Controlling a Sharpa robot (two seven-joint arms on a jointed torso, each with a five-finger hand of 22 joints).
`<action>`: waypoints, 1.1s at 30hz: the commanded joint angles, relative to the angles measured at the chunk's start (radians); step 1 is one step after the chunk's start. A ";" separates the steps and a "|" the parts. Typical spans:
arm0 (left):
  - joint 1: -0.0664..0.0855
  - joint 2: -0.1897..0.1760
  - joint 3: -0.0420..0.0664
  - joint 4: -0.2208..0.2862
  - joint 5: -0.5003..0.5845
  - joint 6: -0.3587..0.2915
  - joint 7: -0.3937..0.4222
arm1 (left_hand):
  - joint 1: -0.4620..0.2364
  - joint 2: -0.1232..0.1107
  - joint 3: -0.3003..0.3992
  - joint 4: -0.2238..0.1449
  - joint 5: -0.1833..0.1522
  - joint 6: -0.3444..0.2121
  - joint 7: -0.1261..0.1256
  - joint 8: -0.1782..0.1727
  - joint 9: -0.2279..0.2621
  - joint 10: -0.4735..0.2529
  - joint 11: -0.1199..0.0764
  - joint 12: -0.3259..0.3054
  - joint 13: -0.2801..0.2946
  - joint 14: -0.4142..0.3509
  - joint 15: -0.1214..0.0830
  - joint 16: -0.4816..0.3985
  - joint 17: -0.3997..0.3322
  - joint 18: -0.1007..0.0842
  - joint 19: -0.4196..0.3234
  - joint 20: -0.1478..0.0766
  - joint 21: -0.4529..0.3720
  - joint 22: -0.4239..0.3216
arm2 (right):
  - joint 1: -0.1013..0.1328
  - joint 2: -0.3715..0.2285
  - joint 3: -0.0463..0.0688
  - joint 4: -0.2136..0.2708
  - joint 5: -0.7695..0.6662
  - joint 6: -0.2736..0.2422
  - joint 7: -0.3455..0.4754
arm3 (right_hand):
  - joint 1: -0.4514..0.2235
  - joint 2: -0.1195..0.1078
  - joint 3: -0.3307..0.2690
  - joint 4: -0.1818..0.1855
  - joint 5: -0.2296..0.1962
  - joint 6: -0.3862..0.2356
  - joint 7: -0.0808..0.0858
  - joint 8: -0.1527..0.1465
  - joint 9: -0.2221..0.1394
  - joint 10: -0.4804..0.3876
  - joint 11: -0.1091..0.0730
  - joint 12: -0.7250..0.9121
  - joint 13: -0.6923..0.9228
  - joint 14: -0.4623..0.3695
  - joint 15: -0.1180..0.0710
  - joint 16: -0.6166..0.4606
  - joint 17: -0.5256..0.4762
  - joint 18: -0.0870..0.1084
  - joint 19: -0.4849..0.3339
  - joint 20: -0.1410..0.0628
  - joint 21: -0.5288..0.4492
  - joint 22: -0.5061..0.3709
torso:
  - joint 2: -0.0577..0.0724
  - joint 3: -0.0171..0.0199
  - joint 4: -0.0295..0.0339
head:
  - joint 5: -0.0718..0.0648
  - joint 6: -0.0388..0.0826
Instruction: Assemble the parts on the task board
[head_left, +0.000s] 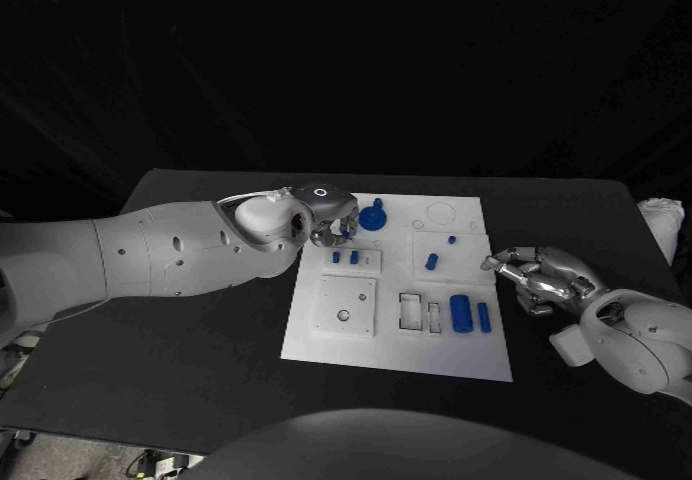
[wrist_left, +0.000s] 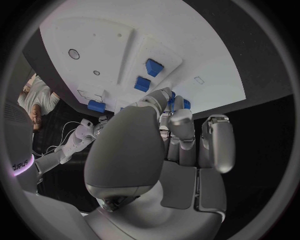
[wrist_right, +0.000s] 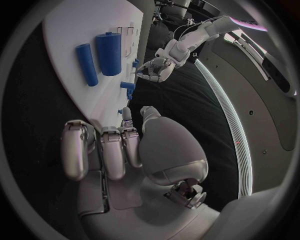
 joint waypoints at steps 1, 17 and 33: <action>-0.002 0.007 0.000 -0.005 -0.007 -0.011 -0.001 | 0.003 -0.001 0.006 0.002 -0.005 -0.005 -0.001 -0.004 0.000 0.009 -0.001 -0.006 0.000 -0.005 0.002 -0.005 -0.002 0.000 0.039 0.003 -0.005 0.211 | -0.002 0.001 0.000 0.001 -0.003 0.017 0.004 | 0.007 -0.002 0.009 0.001 0.004 -0.002 0.003 -0.003 -0.002 0.129 -0.036 -0.006 0.240 0.093 -0.009 -0.007 0.236 -0.001 -0.008 -0.001 -0.007 0.195 | 0.000 0.0000 0.0000 | 0.001 0.000; -0.004 0.029 0.001 -0.028 0.012 -0.017 0.008 | 0.004 0.000 0.007 0.002 -0.006 -0.005 -0.001 -0.004 0.000 0.010 -0.002 -0.007 0.000 -0.006 0.001 -0.006 -0.004 0.000 0.039 0.003 -0.006 0.211 | -0.003 -0.001 0.000 -0.002 -0.003 0.017 0.004 | 0.007 -0.001 0.009 0.001 0.004 -0.002 0.003 -0.003 -0.002 0.129 -0.036 -0.006 0.240 0.093 -0.009 -0.007 0.236 -0.001 -0.008 -0.001 -0.007 0.195 | 0.000 0.0009 -0.0002 | 0.001 0.000; -0.011 0.039 0.001 -0.041 0.019 0.009 0.003 | 0.005 0.000 0.009 0.000 -0.008 -0.009 -0.004 -0.007 -0.002 0.011 -0.003 -0.009 -0.002 -0.009 0.001 -0.014 -0.015 0.001 0.037 0.003 -0.011 0.210 | -0.005 0.000 0.000 -0.003 -0.003 0.018 0.004 | 0.007 -0.001 0.010 0.001 0.004 -0.003 0.003 -0.003 -0.002 0.128 -0.036 -0.006 0.240 0.093 -0.008 -0.007 0.235 -0.001 -0.008 -0.001 -0.007 0.195 | 0.000 -0.0004 -0.0004 | 0.000 0.000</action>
